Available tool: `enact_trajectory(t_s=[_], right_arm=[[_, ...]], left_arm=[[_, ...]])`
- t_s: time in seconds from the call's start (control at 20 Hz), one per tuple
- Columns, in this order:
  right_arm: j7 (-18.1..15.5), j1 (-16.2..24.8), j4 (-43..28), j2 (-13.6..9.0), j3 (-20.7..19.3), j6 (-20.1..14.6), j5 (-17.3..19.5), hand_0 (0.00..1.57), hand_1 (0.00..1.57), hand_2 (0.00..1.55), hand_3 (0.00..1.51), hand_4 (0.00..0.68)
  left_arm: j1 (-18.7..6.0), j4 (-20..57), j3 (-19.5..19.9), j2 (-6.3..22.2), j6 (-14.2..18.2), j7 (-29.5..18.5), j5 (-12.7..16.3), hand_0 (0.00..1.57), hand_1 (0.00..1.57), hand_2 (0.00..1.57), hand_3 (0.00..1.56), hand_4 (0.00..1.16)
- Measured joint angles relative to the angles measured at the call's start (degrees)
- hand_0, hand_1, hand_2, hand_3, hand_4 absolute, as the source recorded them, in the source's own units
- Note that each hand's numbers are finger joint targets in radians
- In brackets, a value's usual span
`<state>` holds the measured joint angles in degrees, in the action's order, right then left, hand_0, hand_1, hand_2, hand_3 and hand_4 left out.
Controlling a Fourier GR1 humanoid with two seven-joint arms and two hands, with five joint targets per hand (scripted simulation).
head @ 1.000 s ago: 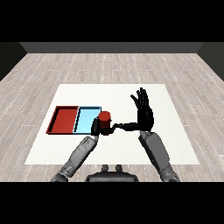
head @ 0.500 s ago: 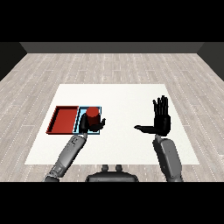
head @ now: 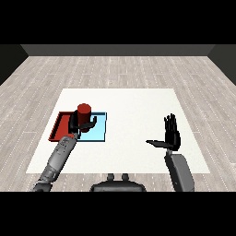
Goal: Pick the red can and put it in the red box
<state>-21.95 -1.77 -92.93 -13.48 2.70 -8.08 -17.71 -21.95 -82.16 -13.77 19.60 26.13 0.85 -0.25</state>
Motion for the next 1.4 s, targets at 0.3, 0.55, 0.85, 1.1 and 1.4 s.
enact_trajectory(t_s=[0.3, 0.55, 0.85, 1.1, 1.4], right_arm=[[-2.42, 0.22, 5.43, 1.68, -0.17, 0.59, 0.96, 0.0, 0.0, 0.0, 0.0, 0.0], [-4.03, -0.37, 8.04, 1.43, -0.82, 1.59, 1.58, 0.0, 0.0, 0.0, 0.0, 0.0], [-5.56, -0.93, 8.19, 1.33, -1.13, 1.88, 2.63, 0.0, 0.0, 0.0, 0.0, 0.0], [-6.77, -0.68, 6.81, 1.35, -1.01, 1.41, 3.84, 0.0, 0.0, 0.0, 0.0, 0.0], [-8.54, -0.5, 6.35, 1.6, -1.32, 1.65, 4.25, 0.0, 0.0, 0.0, 0.0, 0.0]], left_arm=[[-4.51, 12.95, 4.93, 3.5, -2.09, 0.02, -1.95, 1.57, 1.57, 1.53, 1.44, 1.09], [-6.2, 27.57, 10.35, 6.1, -3.78, -3.73, -1.32, 1.57, 1.57, 1.57, 1.49, 1.09], [-11.08, 48.13, 14.29, 6.25, -3.67, -9.37, -2.58, 1.39, 1.39, 1.44, 1.43, 1.05], [-14.83, 61.52, 14.8, 6.39, -1.28, -8.3, -5.44, 0.53, 0.53, 0.62, 0.0, 0.66], [-18.42, 71.29, 16.36, 5.86, -1.07, -7.34, -5.98, 1.25, 1.25, 1.17, 0.0, 0.46]])
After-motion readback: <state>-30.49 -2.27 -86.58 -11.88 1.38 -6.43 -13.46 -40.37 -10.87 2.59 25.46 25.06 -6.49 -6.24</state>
